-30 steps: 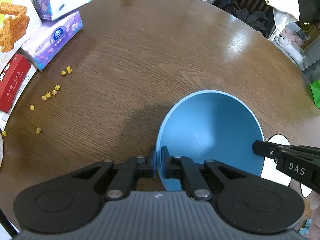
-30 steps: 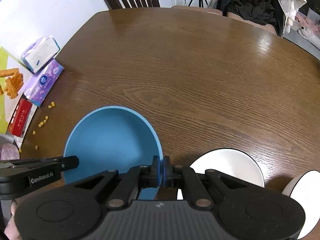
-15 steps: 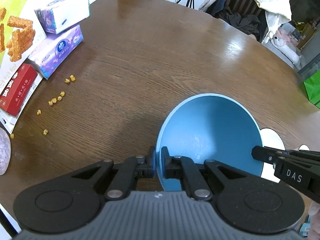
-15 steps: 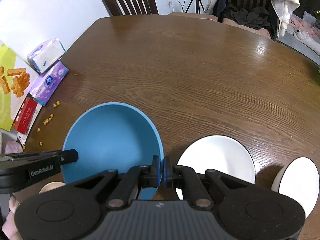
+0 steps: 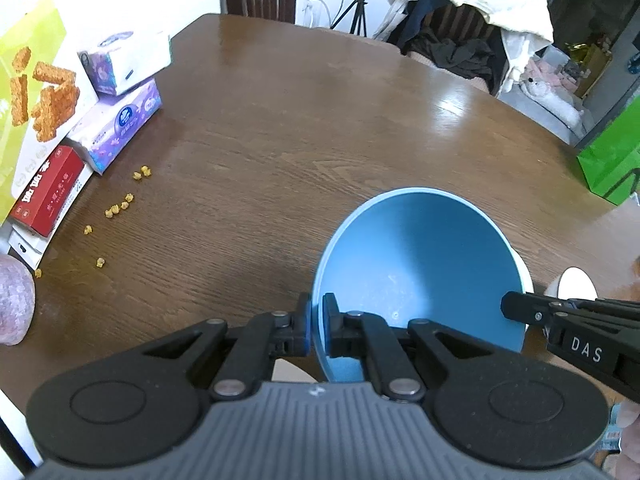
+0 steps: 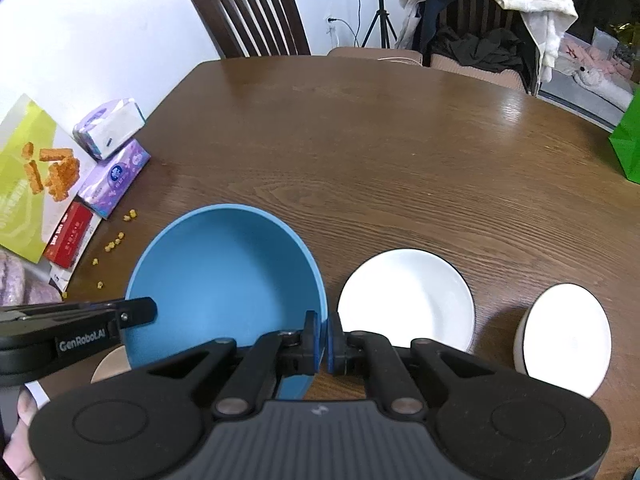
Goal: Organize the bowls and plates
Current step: 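Lift the blue bowl with both grippers and turn toward the white bowls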
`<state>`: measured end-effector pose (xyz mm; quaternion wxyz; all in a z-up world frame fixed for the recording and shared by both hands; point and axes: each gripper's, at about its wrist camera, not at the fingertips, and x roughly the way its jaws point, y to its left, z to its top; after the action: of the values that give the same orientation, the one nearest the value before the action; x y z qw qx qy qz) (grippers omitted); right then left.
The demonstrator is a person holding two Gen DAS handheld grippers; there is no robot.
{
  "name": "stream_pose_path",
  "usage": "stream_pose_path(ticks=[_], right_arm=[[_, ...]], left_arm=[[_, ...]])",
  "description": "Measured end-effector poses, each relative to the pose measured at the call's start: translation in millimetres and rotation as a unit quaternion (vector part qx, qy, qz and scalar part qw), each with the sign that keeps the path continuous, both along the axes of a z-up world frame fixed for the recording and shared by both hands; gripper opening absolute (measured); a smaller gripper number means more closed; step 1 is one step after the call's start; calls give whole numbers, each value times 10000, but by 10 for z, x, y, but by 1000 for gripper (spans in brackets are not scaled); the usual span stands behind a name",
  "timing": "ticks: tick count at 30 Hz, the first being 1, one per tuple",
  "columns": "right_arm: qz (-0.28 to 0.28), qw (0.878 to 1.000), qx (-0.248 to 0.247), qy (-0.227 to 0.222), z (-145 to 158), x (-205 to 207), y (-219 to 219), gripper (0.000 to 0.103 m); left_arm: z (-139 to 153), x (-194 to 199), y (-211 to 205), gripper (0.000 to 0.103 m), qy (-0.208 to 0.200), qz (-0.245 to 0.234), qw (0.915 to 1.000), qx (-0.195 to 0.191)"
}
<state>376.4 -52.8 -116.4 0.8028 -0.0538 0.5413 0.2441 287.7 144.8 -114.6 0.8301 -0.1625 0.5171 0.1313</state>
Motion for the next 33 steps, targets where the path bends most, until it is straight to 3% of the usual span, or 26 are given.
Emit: stream_pose_path(ticks=[17,33], right_arm=[[-367,9991,86,-202,257,-441,-689,4],[-911,9956,42,-215,230,-908,-1415,4]], left_arm=[[251,-337,-641,6,-233,-444,9987,108],[235,-610,-1309,6,-283,-1021,9944,62]])
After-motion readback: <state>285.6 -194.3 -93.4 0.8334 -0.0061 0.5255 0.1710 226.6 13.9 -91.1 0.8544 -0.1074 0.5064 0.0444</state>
